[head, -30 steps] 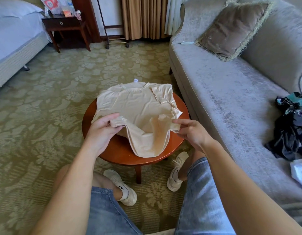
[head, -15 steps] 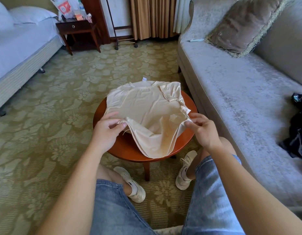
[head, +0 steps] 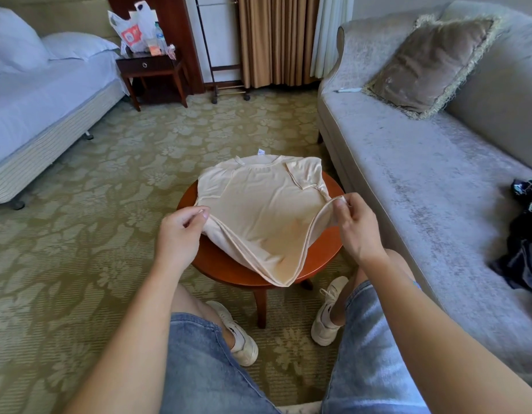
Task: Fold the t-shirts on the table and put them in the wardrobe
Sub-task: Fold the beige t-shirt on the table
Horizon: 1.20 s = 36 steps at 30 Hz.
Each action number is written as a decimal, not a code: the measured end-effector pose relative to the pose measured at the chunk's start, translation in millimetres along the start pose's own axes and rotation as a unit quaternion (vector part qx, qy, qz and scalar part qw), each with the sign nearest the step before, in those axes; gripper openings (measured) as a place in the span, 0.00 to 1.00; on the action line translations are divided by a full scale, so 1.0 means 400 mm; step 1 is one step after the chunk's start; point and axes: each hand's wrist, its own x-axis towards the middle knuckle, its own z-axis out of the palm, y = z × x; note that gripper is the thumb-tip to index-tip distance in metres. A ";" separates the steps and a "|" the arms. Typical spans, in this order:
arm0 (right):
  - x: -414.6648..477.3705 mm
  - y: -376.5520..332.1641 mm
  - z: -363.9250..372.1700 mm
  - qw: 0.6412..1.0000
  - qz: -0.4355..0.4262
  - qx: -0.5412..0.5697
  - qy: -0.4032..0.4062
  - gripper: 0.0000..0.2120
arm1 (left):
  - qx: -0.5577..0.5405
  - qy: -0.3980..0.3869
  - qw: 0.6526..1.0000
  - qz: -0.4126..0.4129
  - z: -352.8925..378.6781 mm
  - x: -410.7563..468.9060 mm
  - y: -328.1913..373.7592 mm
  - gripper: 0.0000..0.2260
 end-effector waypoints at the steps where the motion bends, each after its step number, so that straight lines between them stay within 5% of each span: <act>1: 0.000 -0.007 -0.003 1.000 -0.004 0.001 0.006 0.11 | 0.004 0.024 1.000 0.004 -0.007 -0.004 0.002 0.09; 13: -0.048 -0.041 -0.078 0.999 0.013 -0.039 -0.005 0.10 | -0.011 0.111 0.993 0.029 -0.073 -0.083 0.030 0.10; 20: -0.015 -0.037 -0.121 0.996 0.056 -0.048 0.047 0.11 | -0.011 0.190 0.981 -0.029 -0.075 -0.081 0.033 0.11; 28: 0.194 -0.012 -0.062 0.982 0.101 -0.042 0.156 0.12 | -0.096 0.255 0.954 -0.121 -0.024 0.168 -0.002 0.13; 36: 0.467 0.076 0.080 0.977 0.143 -0.051 0.148 0.13 | -0.102 0.247 0.948 -0.174 0.080 0.478 -0.111 0.14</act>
